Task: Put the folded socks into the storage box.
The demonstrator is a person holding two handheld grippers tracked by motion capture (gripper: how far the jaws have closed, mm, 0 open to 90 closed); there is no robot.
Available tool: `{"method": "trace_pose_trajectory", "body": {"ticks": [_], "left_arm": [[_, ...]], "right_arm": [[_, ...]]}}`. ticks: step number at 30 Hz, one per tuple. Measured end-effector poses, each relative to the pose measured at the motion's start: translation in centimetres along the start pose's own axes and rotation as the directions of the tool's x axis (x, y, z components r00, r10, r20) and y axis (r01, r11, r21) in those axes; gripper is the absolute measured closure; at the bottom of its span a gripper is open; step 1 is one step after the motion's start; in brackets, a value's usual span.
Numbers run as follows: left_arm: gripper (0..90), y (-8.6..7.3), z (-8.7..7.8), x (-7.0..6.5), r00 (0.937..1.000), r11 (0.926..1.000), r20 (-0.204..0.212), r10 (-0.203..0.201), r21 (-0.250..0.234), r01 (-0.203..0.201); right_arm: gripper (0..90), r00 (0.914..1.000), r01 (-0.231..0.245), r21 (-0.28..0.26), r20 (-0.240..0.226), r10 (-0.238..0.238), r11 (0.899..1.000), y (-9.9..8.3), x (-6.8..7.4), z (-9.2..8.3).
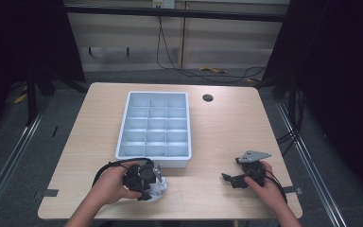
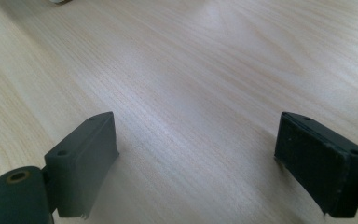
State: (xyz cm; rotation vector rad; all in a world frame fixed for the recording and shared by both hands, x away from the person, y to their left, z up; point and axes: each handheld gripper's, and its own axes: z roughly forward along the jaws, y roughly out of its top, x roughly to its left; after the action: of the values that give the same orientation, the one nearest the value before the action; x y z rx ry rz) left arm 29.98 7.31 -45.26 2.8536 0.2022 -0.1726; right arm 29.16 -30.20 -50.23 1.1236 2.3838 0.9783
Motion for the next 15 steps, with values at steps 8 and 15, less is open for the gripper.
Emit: {"method": "trace_pose_trajectory", "body": {"ticks": [8,15], "left_arm": [[77.3,0.11,-0.24,0.20,0.9952,0.9955,0.027,-0.094,0.016,0.093],[78.9,0.31,-0.99,0.71,0.9879,0.9878,0.029,-0.153,0.037,0.152]], "right_arm": [[12.0,1.0000,0.000,0.000,0.000,0.000,1.000,0.00,0.00,0.00],[12.0,1.0000,-0.001,0.000,0.000,0.001,1.000,0.01,0.00,0.00]]}}
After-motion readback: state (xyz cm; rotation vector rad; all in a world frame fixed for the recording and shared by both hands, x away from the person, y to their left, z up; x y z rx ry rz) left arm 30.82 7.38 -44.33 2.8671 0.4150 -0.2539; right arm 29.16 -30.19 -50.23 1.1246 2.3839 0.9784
